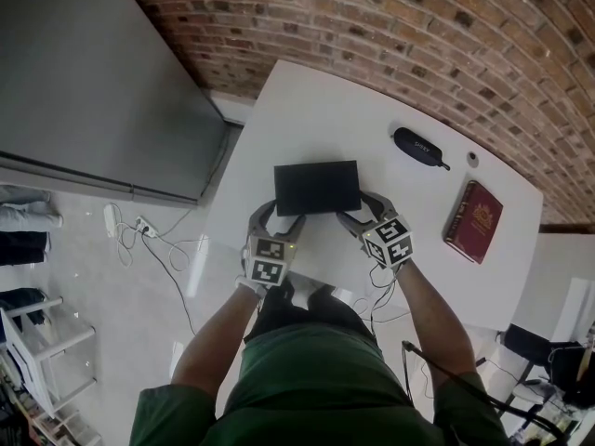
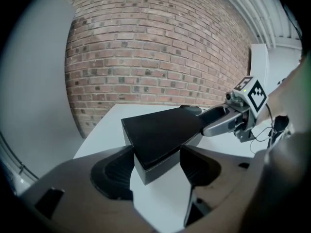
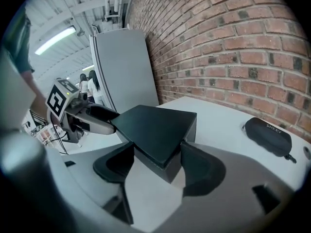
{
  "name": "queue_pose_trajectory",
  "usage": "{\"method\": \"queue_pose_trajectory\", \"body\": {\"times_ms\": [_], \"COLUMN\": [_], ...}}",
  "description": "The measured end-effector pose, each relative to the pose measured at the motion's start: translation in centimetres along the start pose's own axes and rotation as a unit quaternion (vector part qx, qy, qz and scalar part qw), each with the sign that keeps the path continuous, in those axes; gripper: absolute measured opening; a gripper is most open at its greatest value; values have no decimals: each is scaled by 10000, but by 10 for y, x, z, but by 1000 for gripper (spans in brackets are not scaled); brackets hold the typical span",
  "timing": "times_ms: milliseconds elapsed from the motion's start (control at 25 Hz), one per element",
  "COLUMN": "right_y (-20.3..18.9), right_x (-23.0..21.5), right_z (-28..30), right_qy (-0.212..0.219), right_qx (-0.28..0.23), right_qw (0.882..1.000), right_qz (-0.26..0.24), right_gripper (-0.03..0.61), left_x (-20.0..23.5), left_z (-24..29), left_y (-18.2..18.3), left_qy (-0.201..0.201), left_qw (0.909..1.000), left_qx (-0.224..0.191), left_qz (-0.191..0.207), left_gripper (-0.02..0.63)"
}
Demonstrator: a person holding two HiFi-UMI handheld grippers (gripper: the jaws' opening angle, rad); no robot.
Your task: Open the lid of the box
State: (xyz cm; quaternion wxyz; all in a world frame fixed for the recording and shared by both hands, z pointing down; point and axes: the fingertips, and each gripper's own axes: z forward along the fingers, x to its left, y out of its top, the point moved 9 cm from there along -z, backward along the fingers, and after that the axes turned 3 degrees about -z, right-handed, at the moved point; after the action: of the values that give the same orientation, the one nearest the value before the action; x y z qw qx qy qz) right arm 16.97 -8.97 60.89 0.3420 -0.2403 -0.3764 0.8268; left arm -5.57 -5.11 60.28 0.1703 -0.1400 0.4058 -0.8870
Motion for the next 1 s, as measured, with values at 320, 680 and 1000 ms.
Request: {"method": "queue_pose_trajectory", "body": {"times_ms": [320,680,1000], "right_y": [1,5,12], "right_x": [0,-3,-3], "right_z": [-1,-2,-8], "right_qy": [30,246,239], "right_qx": [50,163,257], "right_qw": [9994,9968,9964], "right_qz": [341,740,776], "right_gripper": [299,301,311], "left_x": [5,-1,-3], "left_z": [-2,-3,-8], "left_y": [3,4,10], "left_qy": [-132,-189,119], "left_qw": [9965,9988,9997], "left_qx": [-224,-124,-122], "left_qz": [-789,-437,198], "left_gripper": [287,298,284]}}
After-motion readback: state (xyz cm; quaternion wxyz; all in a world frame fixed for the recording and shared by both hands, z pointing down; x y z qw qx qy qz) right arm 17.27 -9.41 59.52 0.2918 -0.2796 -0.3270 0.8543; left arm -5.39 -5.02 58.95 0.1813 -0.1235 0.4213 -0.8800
